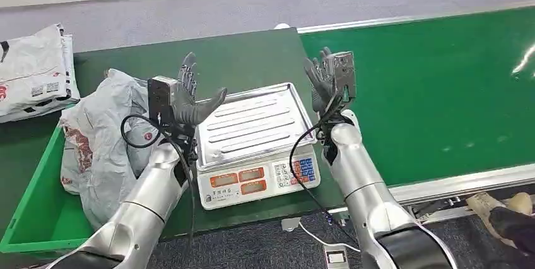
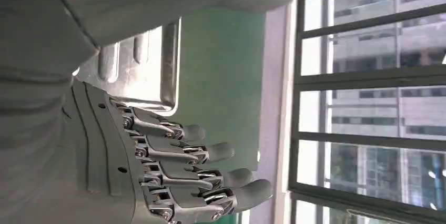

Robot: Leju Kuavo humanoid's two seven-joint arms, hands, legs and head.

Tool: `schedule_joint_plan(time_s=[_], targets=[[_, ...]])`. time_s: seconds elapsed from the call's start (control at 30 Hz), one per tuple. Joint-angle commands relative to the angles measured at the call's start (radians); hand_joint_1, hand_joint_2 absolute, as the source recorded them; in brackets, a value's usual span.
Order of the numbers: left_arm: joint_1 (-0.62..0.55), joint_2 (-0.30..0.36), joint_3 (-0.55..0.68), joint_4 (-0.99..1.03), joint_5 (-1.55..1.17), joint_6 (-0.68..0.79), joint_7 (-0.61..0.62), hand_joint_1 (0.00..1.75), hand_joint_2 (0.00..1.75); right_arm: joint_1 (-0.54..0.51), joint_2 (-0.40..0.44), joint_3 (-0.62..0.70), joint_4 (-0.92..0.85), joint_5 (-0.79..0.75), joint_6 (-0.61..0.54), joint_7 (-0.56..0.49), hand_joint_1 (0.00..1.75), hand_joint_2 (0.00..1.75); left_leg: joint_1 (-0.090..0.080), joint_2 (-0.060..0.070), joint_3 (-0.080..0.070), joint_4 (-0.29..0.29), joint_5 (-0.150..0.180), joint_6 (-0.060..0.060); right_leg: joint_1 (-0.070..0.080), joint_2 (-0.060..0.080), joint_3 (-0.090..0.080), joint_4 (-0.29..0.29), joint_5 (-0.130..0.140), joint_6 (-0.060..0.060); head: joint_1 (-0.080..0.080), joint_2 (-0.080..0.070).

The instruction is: Moved the parcel from conveyor to table for the left to box.

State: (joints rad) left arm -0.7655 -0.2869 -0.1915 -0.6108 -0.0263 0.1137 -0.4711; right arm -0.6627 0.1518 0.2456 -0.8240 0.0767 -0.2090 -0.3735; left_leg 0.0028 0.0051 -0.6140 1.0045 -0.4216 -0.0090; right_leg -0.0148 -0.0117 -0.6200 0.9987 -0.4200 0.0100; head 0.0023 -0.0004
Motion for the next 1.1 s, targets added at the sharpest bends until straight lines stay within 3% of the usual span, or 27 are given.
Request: schedule_joint_plan(time_s=[0.03,0.57,0.6,0.83,0.87,1.1], targets=[[-0.071,0.013,-0.04,0.123,-0.009,0.023,0.006,0.0,1.75,-0.078,-0.009,0.077,0.151,0.003,0.0,0.011,0.0,1.75,0.001,0.0,0.002,0.0,-0.001,0.0,0.001,0.001,0.002,-0.001,-0.001,0.0,0.0,0.0],[-0.049,0.04,-0.033,0.134,0.003,0.027,0.025,0.0,1.75,-0.011,0.001,0.107,0.078,0.075,-0.024,0.02,0.0,1.75,0.001,0.001,0.004,-0.001,-0.002,0.0,0.001,0.002,0.004,-0.002,-0.001,-0.001,0.0,0.0],[-0.051,0.039,-0.034,0.135,0.007,0.019,0.03,0.0,0.0,-0.011,0.002,0.101,0.067,0.073,-0.03,0.03,0.0,1.75,0.0,0.001,0.001,-0.001,-0.001,0.0,0.0,0.002,0.001,-0.001,0.0,0.0,0.0,0.0],[-0.061,0.024,-0.043,0.136,-0.004,0.051,0.044,0.0,0.0,-0.009,-0.009,0.086,0.053,0.072,-0.048,0.035,0.0,1.75,0.001,0.001,0.002,0.0,-0.002,0.0,0.001,0.002,0.003,-0.001,-0.001,-0.001,0.0,0.0],[-0.062,0.021,-0.042,0.136,-0.004,0.055,0.045,0.0,1.75,-0.009,-0.009,0.086,0.052,0.072,-0.047,0.035,0.0,1.75,0.0,0.0,0.001,0.0,-0.001,0.0,0.0,0.001,0.001,-0.001,-0.001,0.0,0.0,0.0],[-0.082,0.028,-0.034,0.13,-0.012,0.1,0.063,0.0,1.75,-0.052,0.025,0.093,0.06,0.084,-0.071,0.056,0.0,1.75,0.0,0.001,0.0,0.001,-0.001,0.0,0.0,0.002,-0.001,0.001,-0.001,-0.001,0.0,0.0]])
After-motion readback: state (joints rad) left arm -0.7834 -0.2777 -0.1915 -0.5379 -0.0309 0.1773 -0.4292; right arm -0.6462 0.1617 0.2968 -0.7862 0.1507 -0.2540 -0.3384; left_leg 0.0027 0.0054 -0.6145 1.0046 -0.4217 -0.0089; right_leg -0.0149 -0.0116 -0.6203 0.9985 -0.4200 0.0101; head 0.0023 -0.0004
